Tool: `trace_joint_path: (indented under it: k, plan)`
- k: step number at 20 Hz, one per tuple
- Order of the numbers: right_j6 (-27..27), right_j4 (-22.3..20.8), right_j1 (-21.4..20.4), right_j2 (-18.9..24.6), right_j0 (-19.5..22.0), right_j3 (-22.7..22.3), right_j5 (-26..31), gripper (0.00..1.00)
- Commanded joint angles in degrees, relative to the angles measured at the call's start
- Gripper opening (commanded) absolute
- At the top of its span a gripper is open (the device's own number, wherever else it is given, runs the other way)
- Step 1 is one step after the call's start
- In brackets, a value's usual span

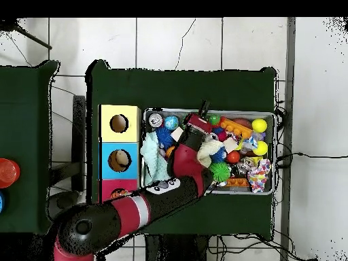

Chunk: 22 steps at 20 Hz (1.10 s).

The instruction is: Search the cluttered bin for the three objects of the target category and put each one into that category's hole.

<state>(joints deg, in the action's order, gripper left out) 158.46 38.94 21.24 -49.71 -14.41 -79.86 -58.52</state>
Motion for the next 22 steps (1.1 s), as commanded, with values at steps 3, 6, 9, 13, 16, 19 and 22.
trace_joint_path:
  k: [3,6,9,13,16,19,22]
  plan:
    - [-28.7,-74.8,-36.3,57.3,35.8,2.0,78.7,0.0]
    - [-31.4,-71.7,-38.5,56.9,36.3,-0.1,79.5,0.0]
    - [-33.4,-68.3,-38.9,55.9,36.0,-1.1,78.4,0.0]
    - [-34.5,-66.8,-39.2,55.7,36.3,-1.7,78.6,0.0]
    - [-34.3,-67.0,-39.1,55.9,36.6,-1.7,78.3,0.0]
    - [-33.7,-67.9,-38.6,56.4,36.9,-1.2,77.6,0.0]
    - [-32.2,-68.8,-37.9,56.3,36.3,-0.2,77.3,0.0]
